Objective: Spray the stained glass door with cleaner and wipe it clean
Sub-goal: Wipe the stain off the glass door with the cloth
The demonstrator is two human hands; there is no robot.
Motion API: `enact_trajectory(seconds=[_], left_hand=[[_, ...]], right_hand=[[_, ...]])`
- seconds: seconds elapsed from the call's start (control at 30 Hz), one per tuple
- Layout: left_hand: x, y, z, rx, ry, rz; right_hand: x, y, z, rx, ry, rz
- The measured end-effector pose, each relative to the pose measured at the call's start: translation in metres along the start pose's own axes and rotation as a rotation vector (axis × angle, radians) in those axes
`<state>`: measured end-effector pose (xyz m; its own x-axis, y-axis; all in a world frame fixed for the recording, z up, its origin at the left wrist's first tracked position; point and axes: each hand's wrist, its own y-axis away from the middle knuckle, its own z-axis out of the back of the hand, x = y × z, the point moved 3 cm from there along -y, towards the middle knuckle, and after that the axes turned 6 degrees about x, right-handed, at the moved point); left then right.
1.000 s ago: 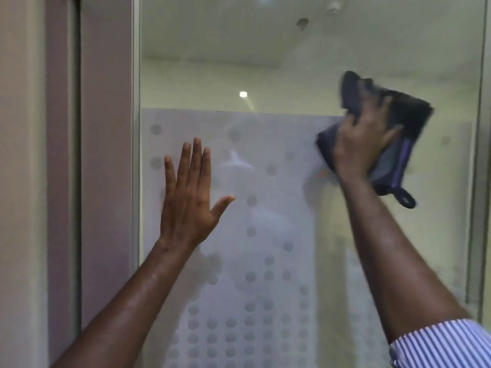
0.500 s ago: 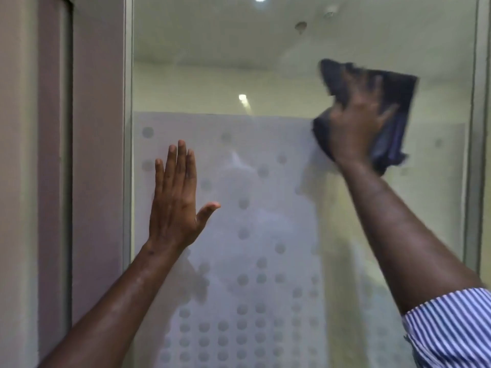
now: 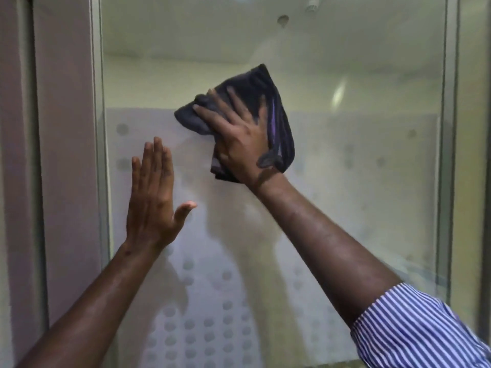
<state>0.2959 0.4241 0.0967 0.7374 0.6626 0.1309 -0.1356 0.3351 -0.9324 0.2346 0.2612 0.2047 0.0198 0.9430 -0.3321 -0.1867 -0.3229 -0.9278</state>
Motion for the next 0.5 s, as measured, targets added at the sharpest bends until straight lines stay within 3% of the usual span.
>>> enact_trajectory(seconds=[0.1,0.2,0.27,0.4,0.5], left_hand=[[0.0,0.0,0.0,-0.006,0.014,-0.007],[0.001,0.0,0.0,-0.027,0.023,-0.019],[0.001,0.001,0.0,-0.045,0.053,-0.028],[-0.002,0.002,0.004,-0.074,0.142,-0.056],[-0.002,0.004,0.006,-0.081,0.184,-0.071]], right_hand=[[-0.075,0.015,0.028,-0.015,0.057,-0.31],[-0.16,0.064,0.062,-0.118,0.037,-0.754],[-0.19,0.103,0.077,-0.195,0.005,-0.949],[-0.196,0.143,0.078,-0.329,-0.075,-1.141],[-0.169,0.128,0.063,-0.335,-0.105,-1.098]])
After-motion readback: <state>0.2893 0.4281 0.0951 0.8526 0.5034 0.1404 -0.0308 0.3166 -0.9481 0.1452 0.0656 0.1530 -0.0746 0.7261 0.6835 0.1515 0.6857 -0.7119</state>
